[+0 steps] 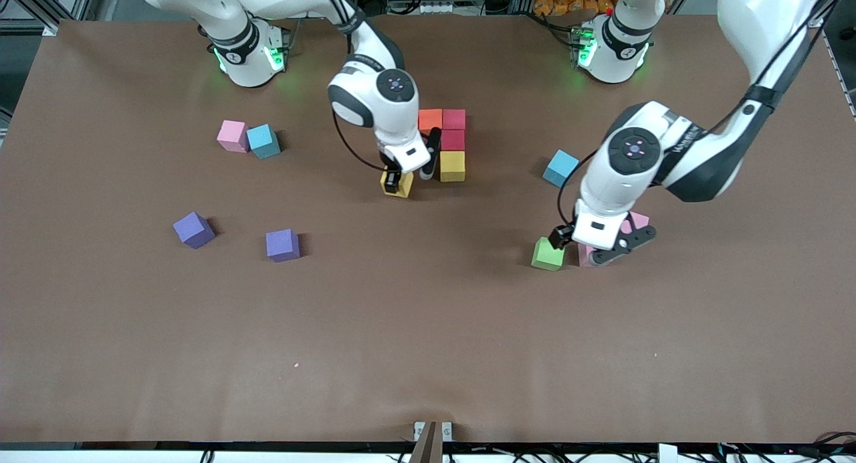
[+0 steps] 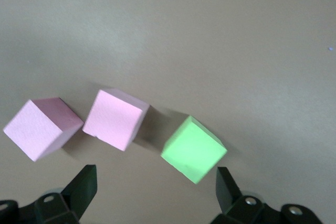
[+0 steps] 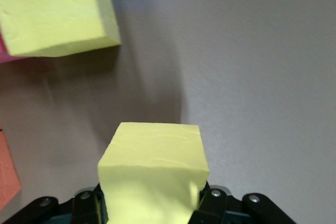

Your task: Form number 2 with 11 blocks

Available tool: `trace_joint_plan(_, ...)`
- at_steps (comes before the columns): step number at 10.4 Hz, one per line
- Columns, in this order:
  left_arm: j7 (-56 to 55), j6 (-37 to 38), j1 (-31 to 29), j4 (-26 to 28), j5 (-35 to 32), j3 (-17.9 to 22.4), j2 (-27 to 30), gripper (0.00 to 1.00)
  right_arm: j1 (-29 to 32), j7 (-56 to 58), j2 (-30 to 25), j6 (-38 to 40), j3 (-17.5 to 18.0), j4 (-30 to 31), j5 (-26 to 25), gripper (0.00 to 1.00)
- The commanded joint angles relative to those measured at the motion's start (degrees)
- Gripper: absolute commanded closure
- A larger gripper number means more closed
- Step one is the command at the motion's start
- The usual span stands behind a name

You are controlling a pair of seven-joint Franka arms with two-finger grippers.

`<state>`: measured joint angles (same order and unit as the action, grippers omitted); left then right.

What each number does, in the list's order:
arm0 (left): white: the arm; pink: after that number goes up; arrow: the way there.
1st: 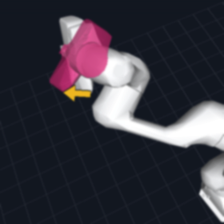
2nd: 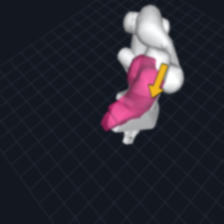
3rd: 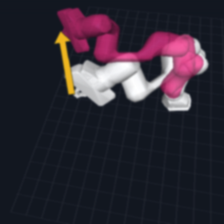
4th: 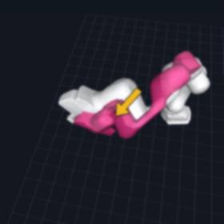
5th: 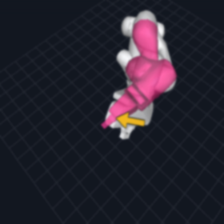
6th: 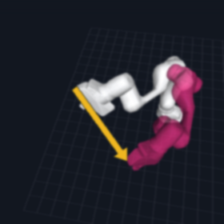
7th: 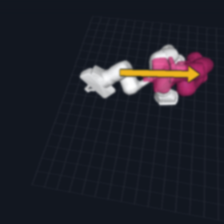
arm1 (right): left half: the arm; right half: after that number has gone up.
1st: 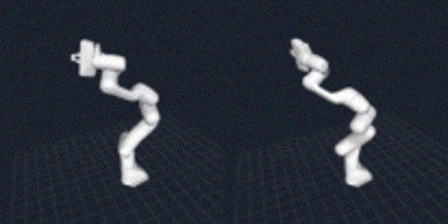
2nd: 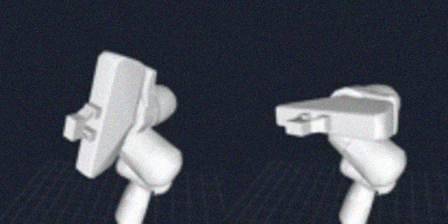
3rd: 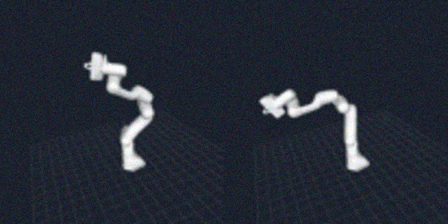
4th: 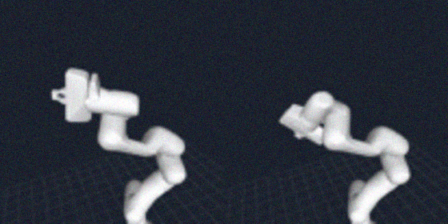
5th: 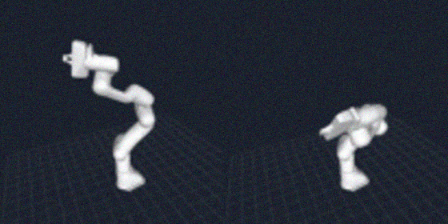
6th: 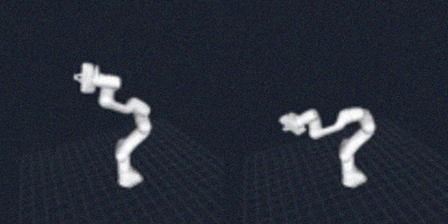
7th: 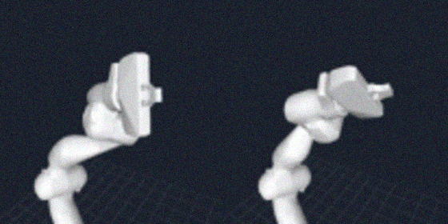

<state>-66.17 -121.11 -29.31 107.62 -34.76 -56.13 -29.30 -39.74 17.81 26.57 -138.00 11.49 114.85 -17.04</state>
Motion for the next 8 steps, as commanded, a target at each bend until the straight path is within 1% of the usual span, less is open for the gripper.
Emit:
trace_joint_plan(1, 5.75, 0.96, -1.79, -0.13, -0.49, -0.65, 0.13, 0.00, -1.65, 2.21, 0.94, 0.89, -0.33, -1.47, -1.59, 0.59)
trace_joint_plan(3, 18.47, 0.96, -3.72, 0.40, -0.57, 0.57, -1.54, 0.00, -3.14, 2.22, 1.63, 0.80, -0.33, -1.55, -1.59, 0.59)
trace_joint_plan(5, 21.16, 0.96, -5.31, 0.66, -0.75, 0.84, -3.99, 0.00, -3.24, 2.22, 2.87, 0.63, -0.33, -2.52, -1.59, 0.59)
trace_joint_plan(7, 24.05, 0.96, -5.14, 0.75, -1.63, 1.72, -6.63, 0.00, -3.33, 2.05, 3.66, 0.54, -0.33, -3.48, -1.42, 0.59)
trace_joint_plan(8, 29.03, 0.87, -5.05, 0.66, -1.63, 2.85, -7.43, 0.00, -3.50, 2.05, 3.57, 0.45, -0.42, -3.66, -1.42, 0.59)
